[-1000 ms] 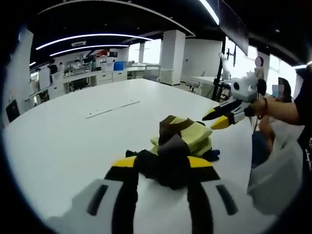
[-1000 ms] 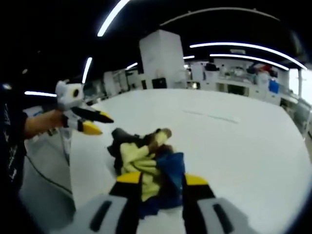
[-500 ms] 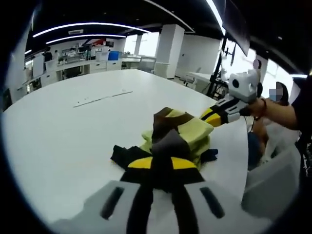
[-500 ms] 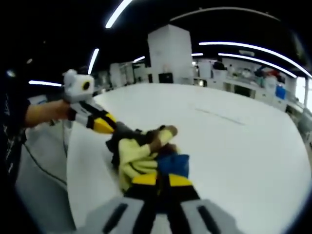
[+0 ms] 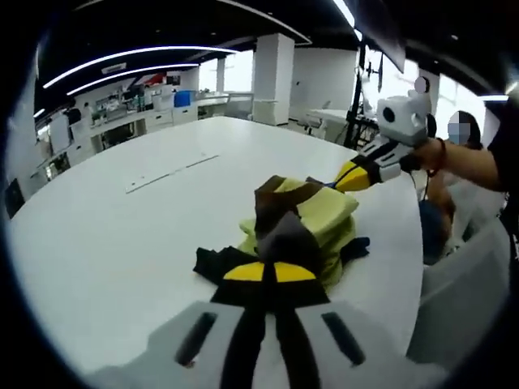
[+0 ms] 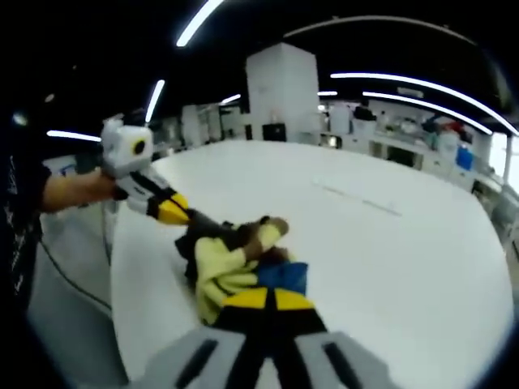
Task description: Fold the garment on the visible template until the final outline fits inside the template.
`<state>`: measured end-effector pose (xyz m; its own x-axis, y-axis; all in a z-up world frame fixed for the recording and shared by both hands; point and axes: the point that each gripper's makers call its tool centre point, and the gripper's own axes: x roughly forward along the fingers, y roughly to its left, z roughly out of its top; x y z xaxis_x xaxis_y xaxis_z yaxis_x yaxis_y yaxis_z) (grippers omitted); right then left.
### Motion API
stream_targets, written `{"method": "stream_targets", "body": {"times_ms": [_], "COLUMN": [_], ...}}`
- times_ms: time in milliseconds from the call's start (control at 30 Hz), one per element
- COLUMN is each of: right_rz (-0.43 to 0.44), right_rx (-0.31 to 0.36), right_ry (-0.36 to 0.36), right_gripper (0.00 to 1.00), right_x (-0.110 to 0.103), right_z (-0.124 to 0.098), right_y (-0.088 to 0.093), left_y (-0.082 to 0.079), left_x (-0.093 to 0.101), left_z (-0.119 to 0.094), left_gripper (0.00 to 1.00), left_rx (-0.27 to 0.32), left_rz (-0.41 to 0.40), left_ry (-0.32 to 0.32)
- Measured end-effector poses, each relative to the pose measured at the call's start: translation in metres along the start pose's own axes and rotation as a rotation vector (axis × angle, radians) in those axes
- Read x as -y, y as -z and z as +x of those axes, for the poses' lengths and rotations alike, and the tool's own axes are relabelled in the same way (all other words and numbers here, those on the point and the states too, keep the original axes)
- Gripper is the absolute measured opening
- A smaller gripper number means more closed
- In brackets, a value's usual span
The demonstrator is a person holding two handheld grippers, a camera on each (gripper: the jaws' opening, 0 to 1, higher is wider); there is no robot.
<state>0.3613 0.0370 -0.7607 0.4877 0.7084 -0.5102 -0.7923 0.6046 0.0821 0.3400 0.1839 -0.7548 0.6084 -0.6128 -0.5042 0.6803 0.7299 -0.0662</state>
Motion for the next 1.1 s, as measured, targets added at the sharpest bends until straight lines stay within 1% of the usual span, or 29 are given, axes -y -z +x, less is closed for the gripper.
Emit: {"method": "stream_targets", "body": {"times_ms": [67, 233, 333, 467, 567, 600, 700, 833, 900, 1000, 1100], "right_rz": [0.000, 0.000, 0.036, 0.024, 0.029, 0.032, 0.035, 0.057, 0.066, 0.079, 0.084], "right_rx": [0.014, 0.037, 0.022, 0.034, 0.036, 0.034, 0.031, 0.038, 0.043, 0.052, 0.047], "right_ry": [0.002, 0.011, 0.010, 0.011, 0.013, 0.014, 0.018, 0.023, 0.023, 0.033, 0.071], "right_gripper": [0.00, 0.00, 0.00, 0.00, 0.00, 0.00, 0.00, 0.00, 0.00, 0.00, 0.00], "right_x": [0.001, 0.008, 0.009, 0.010, 0.015, 0.015, 0.017, 0.023, 0.023, 0.029, 0.041], "right_z": [-0.003, -0.009, -0.012, -0.017, -0.020, -0.021, -0.024, -0.029, -0.032, -0.036, -0.039], "right_y": [-0.005, -0.017, -0.019, -0.030, -0.035, -0.037, -0.042, -0.048, -0.052, -0.058, -0.062], "left_y": [-0.006, -0.017, -0.024, -0.038, -0.044, -0.046, -0.045, -0.047, -0.049, -0.057, -0.066], "left_x": [-0.004, -0.011, -0.021, -0.034, -0.044, -0.045, -0.056, -0.065, -0.071, -0.077, -0.086], "left_z": [-0.006, -0.019, -0.029, -0.042, -0.049, -0.051, -0.056, -0.060, -0.062, -0.065, -0.068], "left_gripper": [0.00, 0.00, 0.00, 0.00, 0.00, 0.00, 0.00, 0.00, 0.00, 0.00, 0.00], "left_rx": [0.022, 0.048, 0.060, 0.093, 0.107, 0.110, 0.102, 0.110, 0.120, 0.149, 0.175], "left_rz": [-0.004, -0.021, -0.037, -0.035, -0.027, -0.013, -0.015, -0.043, -0.061, -0.084, -0.087], "left_ry": [-0.013, -0.047, -0.073, -0.107, -0.131, -0.135, -0.173, -0.198, -0.205, -0.217, -0.235]}}
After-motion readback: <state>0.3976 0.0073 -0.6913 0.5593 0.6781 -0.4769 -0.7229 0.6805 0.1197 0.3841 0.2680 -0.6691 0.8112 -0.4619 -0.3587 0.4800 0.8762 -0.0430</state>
